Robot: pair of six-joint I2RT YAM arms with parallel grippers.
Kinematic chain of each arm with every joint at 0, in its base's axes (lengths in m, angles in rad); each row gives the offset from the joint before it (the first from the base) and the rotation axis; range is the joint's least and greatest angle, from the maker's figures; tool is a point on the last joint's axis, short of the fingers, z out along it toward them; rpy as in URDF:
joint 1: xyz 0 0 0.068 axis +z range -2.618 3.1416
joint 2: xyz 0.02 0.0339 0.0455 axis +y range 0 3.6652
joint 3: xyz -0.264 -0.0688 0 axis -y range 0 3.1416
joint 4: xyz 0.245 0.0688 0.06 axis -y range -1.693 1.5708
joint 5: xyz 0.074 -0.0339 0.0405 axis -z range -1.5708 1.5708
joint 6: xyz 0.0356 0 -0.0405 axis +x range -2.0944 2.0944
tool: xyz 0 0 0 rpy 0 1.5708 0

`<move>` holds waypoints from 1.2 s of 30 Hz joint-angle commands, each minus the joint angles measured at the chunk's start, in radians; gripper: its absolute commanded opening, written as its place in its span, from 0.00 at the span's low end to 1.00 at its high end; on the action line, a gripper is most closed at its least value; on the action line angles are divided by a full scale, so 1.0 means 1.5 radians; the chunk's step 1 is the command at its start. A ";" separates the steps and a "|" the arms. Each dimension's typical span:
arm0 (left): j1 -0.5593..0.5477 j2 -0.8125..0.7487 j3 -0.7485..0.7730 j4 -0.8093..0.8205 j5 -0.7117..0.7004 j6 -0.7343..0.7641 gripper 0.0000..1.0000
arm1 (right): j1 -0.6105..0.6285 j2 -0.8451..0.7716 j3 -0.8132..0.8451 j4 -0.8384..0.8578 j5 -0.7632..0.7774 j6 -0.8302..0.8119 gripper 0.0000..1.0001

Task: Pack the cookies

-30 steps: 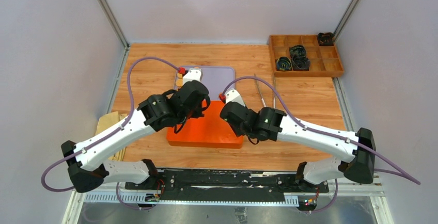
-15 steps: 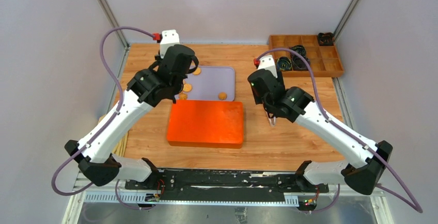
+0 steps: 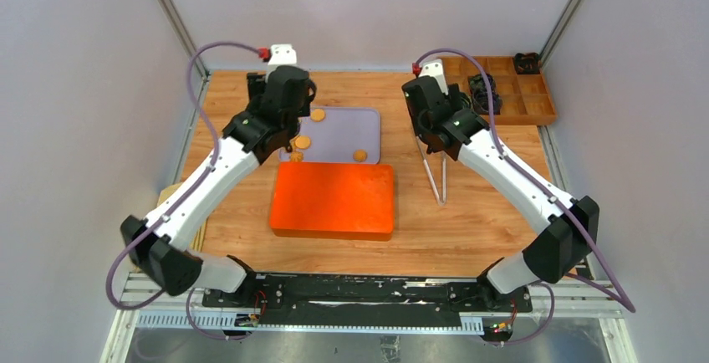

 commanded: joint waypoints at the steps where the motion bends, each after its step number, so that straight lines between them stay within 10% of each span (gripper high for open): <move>1: 0.055 -0.146 -0.186 0.220 0.106 0.025 0.82 | -0.029 0.008 -0.006 0.055 0.002 -0.030 0.72; 7: 0.101 -0.160 -0.266 0.239 0.097 0.042 0.92 | -0.056 0.034 -0.019 0.090 -0.057 -0.031 0.73; 11: 0.241 -0.132 -0.256 0.197 0.273 -0.082 0.90 | -0.060 0.052 -0.013 0.099 -0.097 -0.032 0.74; 36: 0.247 -0.135 -0.214 0.161 0.342 -0.061 0.90 | -0.063 0.031 -0.074 0.169 -0.163 -0.009 0.76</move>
